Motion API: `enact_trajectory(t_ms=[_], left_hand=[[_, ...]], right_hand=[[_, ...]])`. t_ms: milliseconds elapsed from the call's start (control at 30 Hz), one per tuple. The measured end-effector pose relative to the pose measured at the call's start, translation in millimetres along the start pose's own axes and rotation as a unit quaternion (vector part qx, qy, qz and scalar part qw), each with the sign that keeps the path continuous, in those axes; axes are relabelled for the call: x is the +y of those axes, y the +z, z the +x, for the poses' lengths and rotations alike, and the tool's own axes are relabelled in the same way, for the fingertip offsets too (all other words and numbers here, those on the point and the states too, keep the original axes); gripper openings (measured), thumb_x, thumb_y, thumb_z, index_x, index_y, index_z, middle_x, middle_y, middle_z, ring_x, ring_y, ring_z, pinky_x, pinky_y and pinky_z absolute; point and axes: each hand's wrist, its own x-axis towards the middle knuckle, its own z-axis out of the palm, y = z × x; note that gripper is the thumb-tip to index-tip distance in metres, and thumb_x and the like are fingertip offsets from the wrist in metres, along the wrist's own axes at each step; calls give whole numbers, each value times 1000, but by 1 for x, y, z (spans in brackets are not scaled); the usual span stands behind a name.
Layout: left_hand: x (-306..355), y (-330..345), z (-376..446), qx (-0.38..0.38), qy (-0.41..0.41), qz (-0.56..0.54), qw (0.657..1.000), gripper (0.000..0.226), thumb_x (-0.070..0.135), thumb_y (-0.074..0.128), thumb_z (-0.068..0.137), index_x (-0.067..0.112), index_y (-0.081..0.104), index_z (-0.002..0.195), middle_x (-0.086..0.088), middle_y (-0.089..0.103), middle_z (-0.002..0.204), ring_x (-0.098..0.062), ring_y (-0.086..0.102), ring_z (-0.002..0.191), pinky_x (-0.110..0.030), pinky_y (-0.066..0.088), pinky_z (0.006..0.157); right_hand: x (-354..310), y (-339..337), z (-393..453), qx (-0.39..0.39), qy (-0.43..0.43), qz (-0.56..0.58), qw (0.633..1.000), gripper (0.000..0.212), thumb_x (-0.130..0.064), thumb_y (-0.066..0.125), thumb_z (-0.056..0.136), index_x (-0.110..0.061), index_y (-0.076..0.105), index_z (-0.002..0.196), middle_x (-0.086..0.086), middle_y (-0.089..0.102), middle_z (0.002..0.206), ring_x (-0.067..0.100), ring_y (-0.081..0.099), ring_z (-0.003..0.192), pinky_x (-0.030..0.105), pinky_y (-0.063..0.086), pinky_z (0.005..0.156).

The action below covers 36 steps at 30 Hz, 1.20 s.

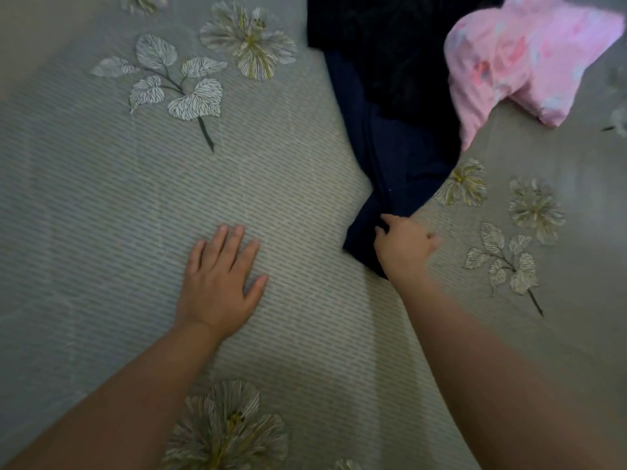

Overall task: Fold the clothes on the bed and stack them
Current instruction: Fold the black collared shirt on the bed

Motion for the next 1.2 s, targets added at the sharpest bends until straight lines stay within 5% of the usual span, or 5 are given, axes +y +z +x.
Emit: enact_trajectory(t_ms=[267, 633, 933, 1067, 1200], left_hand=[[9, -4, -5, -30, -20, 22, 999, 79, 52, 10, 79, 7, 42, 136, -16, 30, 147, -31, 23, 138, -45, 8, 112], [150, 26, -95, -130, 139, 41, 981, 52, 23, 50, 92, 9, 35, 139, -14, 27, 149, -26, 20, 140, -39, 18, 112], [267, 54, -146, -131, 238, 59, 961, 46, 9, 63, 82, -4, 52, 124, -24, 55, 122, -38, 48, 117, -47, 39, 95], [283, 47, -151, -68, 271, 64, 958, 38, -2, 80, 60, -9, 63, 93, -25, 62, 84, -43, 59, 77, -46, 51, 62], [281, 45, -138, -116, 127, 94, 981, 64, 22, 73, 75, 0, 45, 128, -24, 48, 117, -41, 45, 105, -47, 41, 83]], right_hand=[[60, 0, -92, -102, -82, 40, 991, 34, -17, 45, 93, -24, 56, 124, -2, 62, 119, 16, 54, 103, 28, 16, 78], [243, -2, -247, -337, -140, 4, 931, 35, -22, 42, 95, -29, 53, 127, -8, 56, 128, 11, 49, 115, 28, 19, 96], [400, -6, -317, -620, -8, -287, 730, 42, -14, 41, 92, -11, 40, 133, 6, 43, 135, 29, 37, 127, 54, 16, 108], [391, -6, -296, -457, -55, -247, 853, 33, -18, 39, 93, -16, 52, 123, 1, 52, 128, 23, 45, 121, 43, 27, 104], [333, -6, -258, -250, -111, -44, 961, 31, -28, 44, 94, -9, 54, 117, 11, 53, 120, 28, 48, 112, 36, 38, 89]])
